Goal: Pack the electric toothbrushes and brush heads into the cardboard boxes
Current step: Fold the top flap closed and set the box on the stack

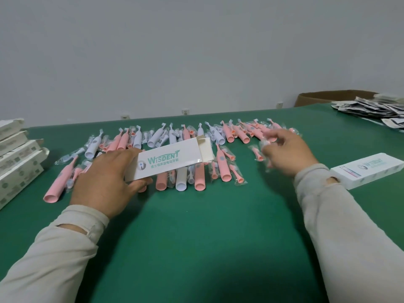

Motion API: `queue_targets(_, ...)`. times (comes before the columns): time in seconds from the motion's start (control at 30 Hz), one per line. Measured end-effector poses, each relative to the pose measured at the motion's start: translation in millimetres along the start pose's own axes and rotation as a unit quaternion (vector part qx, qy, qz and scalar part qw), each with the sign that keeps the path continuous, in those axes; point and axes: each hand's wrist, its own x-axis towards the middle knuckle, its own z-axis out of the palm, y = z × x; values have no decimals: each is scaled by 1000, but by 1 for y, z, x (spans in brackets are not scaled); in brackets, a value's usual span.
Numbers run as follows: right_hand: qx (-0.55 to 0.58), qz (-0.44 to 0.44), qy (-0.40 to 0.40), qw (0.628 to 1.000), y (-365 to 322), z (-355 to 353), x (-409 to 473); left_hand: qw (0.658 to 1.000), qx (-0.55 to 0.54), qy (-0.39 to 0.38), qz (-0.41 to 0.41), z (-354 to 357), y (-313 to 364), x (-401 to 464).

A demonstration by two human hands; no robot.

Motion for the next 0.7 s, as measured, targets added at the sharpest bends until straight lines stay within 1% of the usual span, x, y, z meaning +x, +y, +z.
queue_targets(0.03, 142, -34, -17, 989, -11, 5, -9, 1000, 1, -2, 1, 0, 0, 0)
queue_targets(0.07, 252, -61, -49, 965, -20, 13, -19, 1000, 5, -4, 3, 1, 0, 0)
queue_targets(0.1, 321, -79, -81, 940, -29, 22, -27, 1000, 8, -5, 5, 1, 0, 0)
queue_targets(0.13, 351, -93, -101, 926, -35, 31, -35, 1000, 10, -5, 6, 2, 0, 0)
queue_targets(0.17, 356, -104, -105, 923, -40, 39, -41, 1000, 12, -4, 6, 2, -1, 0)
queue_targets(0.23, 345, -115, -76, 928, -43, 50, -48, 1000, 16, -2, 4, 2, -1, 0)
queue_targets(0.3, 341, -113, -40, 933, -42, 56, -49, 1000, 14, 0, 4, 2, -1, -1)
queue_targets(0.47, 336, -106, -3, 936, -38, 63, -50, 1000, 7, 0, 8, 3, 2, -2)
queue_targets(0.53, 354, -86, -7, 931, -38, 64, -50, 1000, 6, -3, 8, 4, 2, -2)
queue_targets(0.63, 397, -41, -56, 915, -38, 66, -51, 1000, -8, -8, 9, 5, 2, -2)
queue_targets(0.67, 381, -38, -61, 922, -37, 67, -51, 1000, -12, -10, 10, 5, 3, -2)
queue_targets(0.7, 332, -50, -45, 941, -35, 69, -51, 1000, -13, -12, 13, 6, 3, -2)
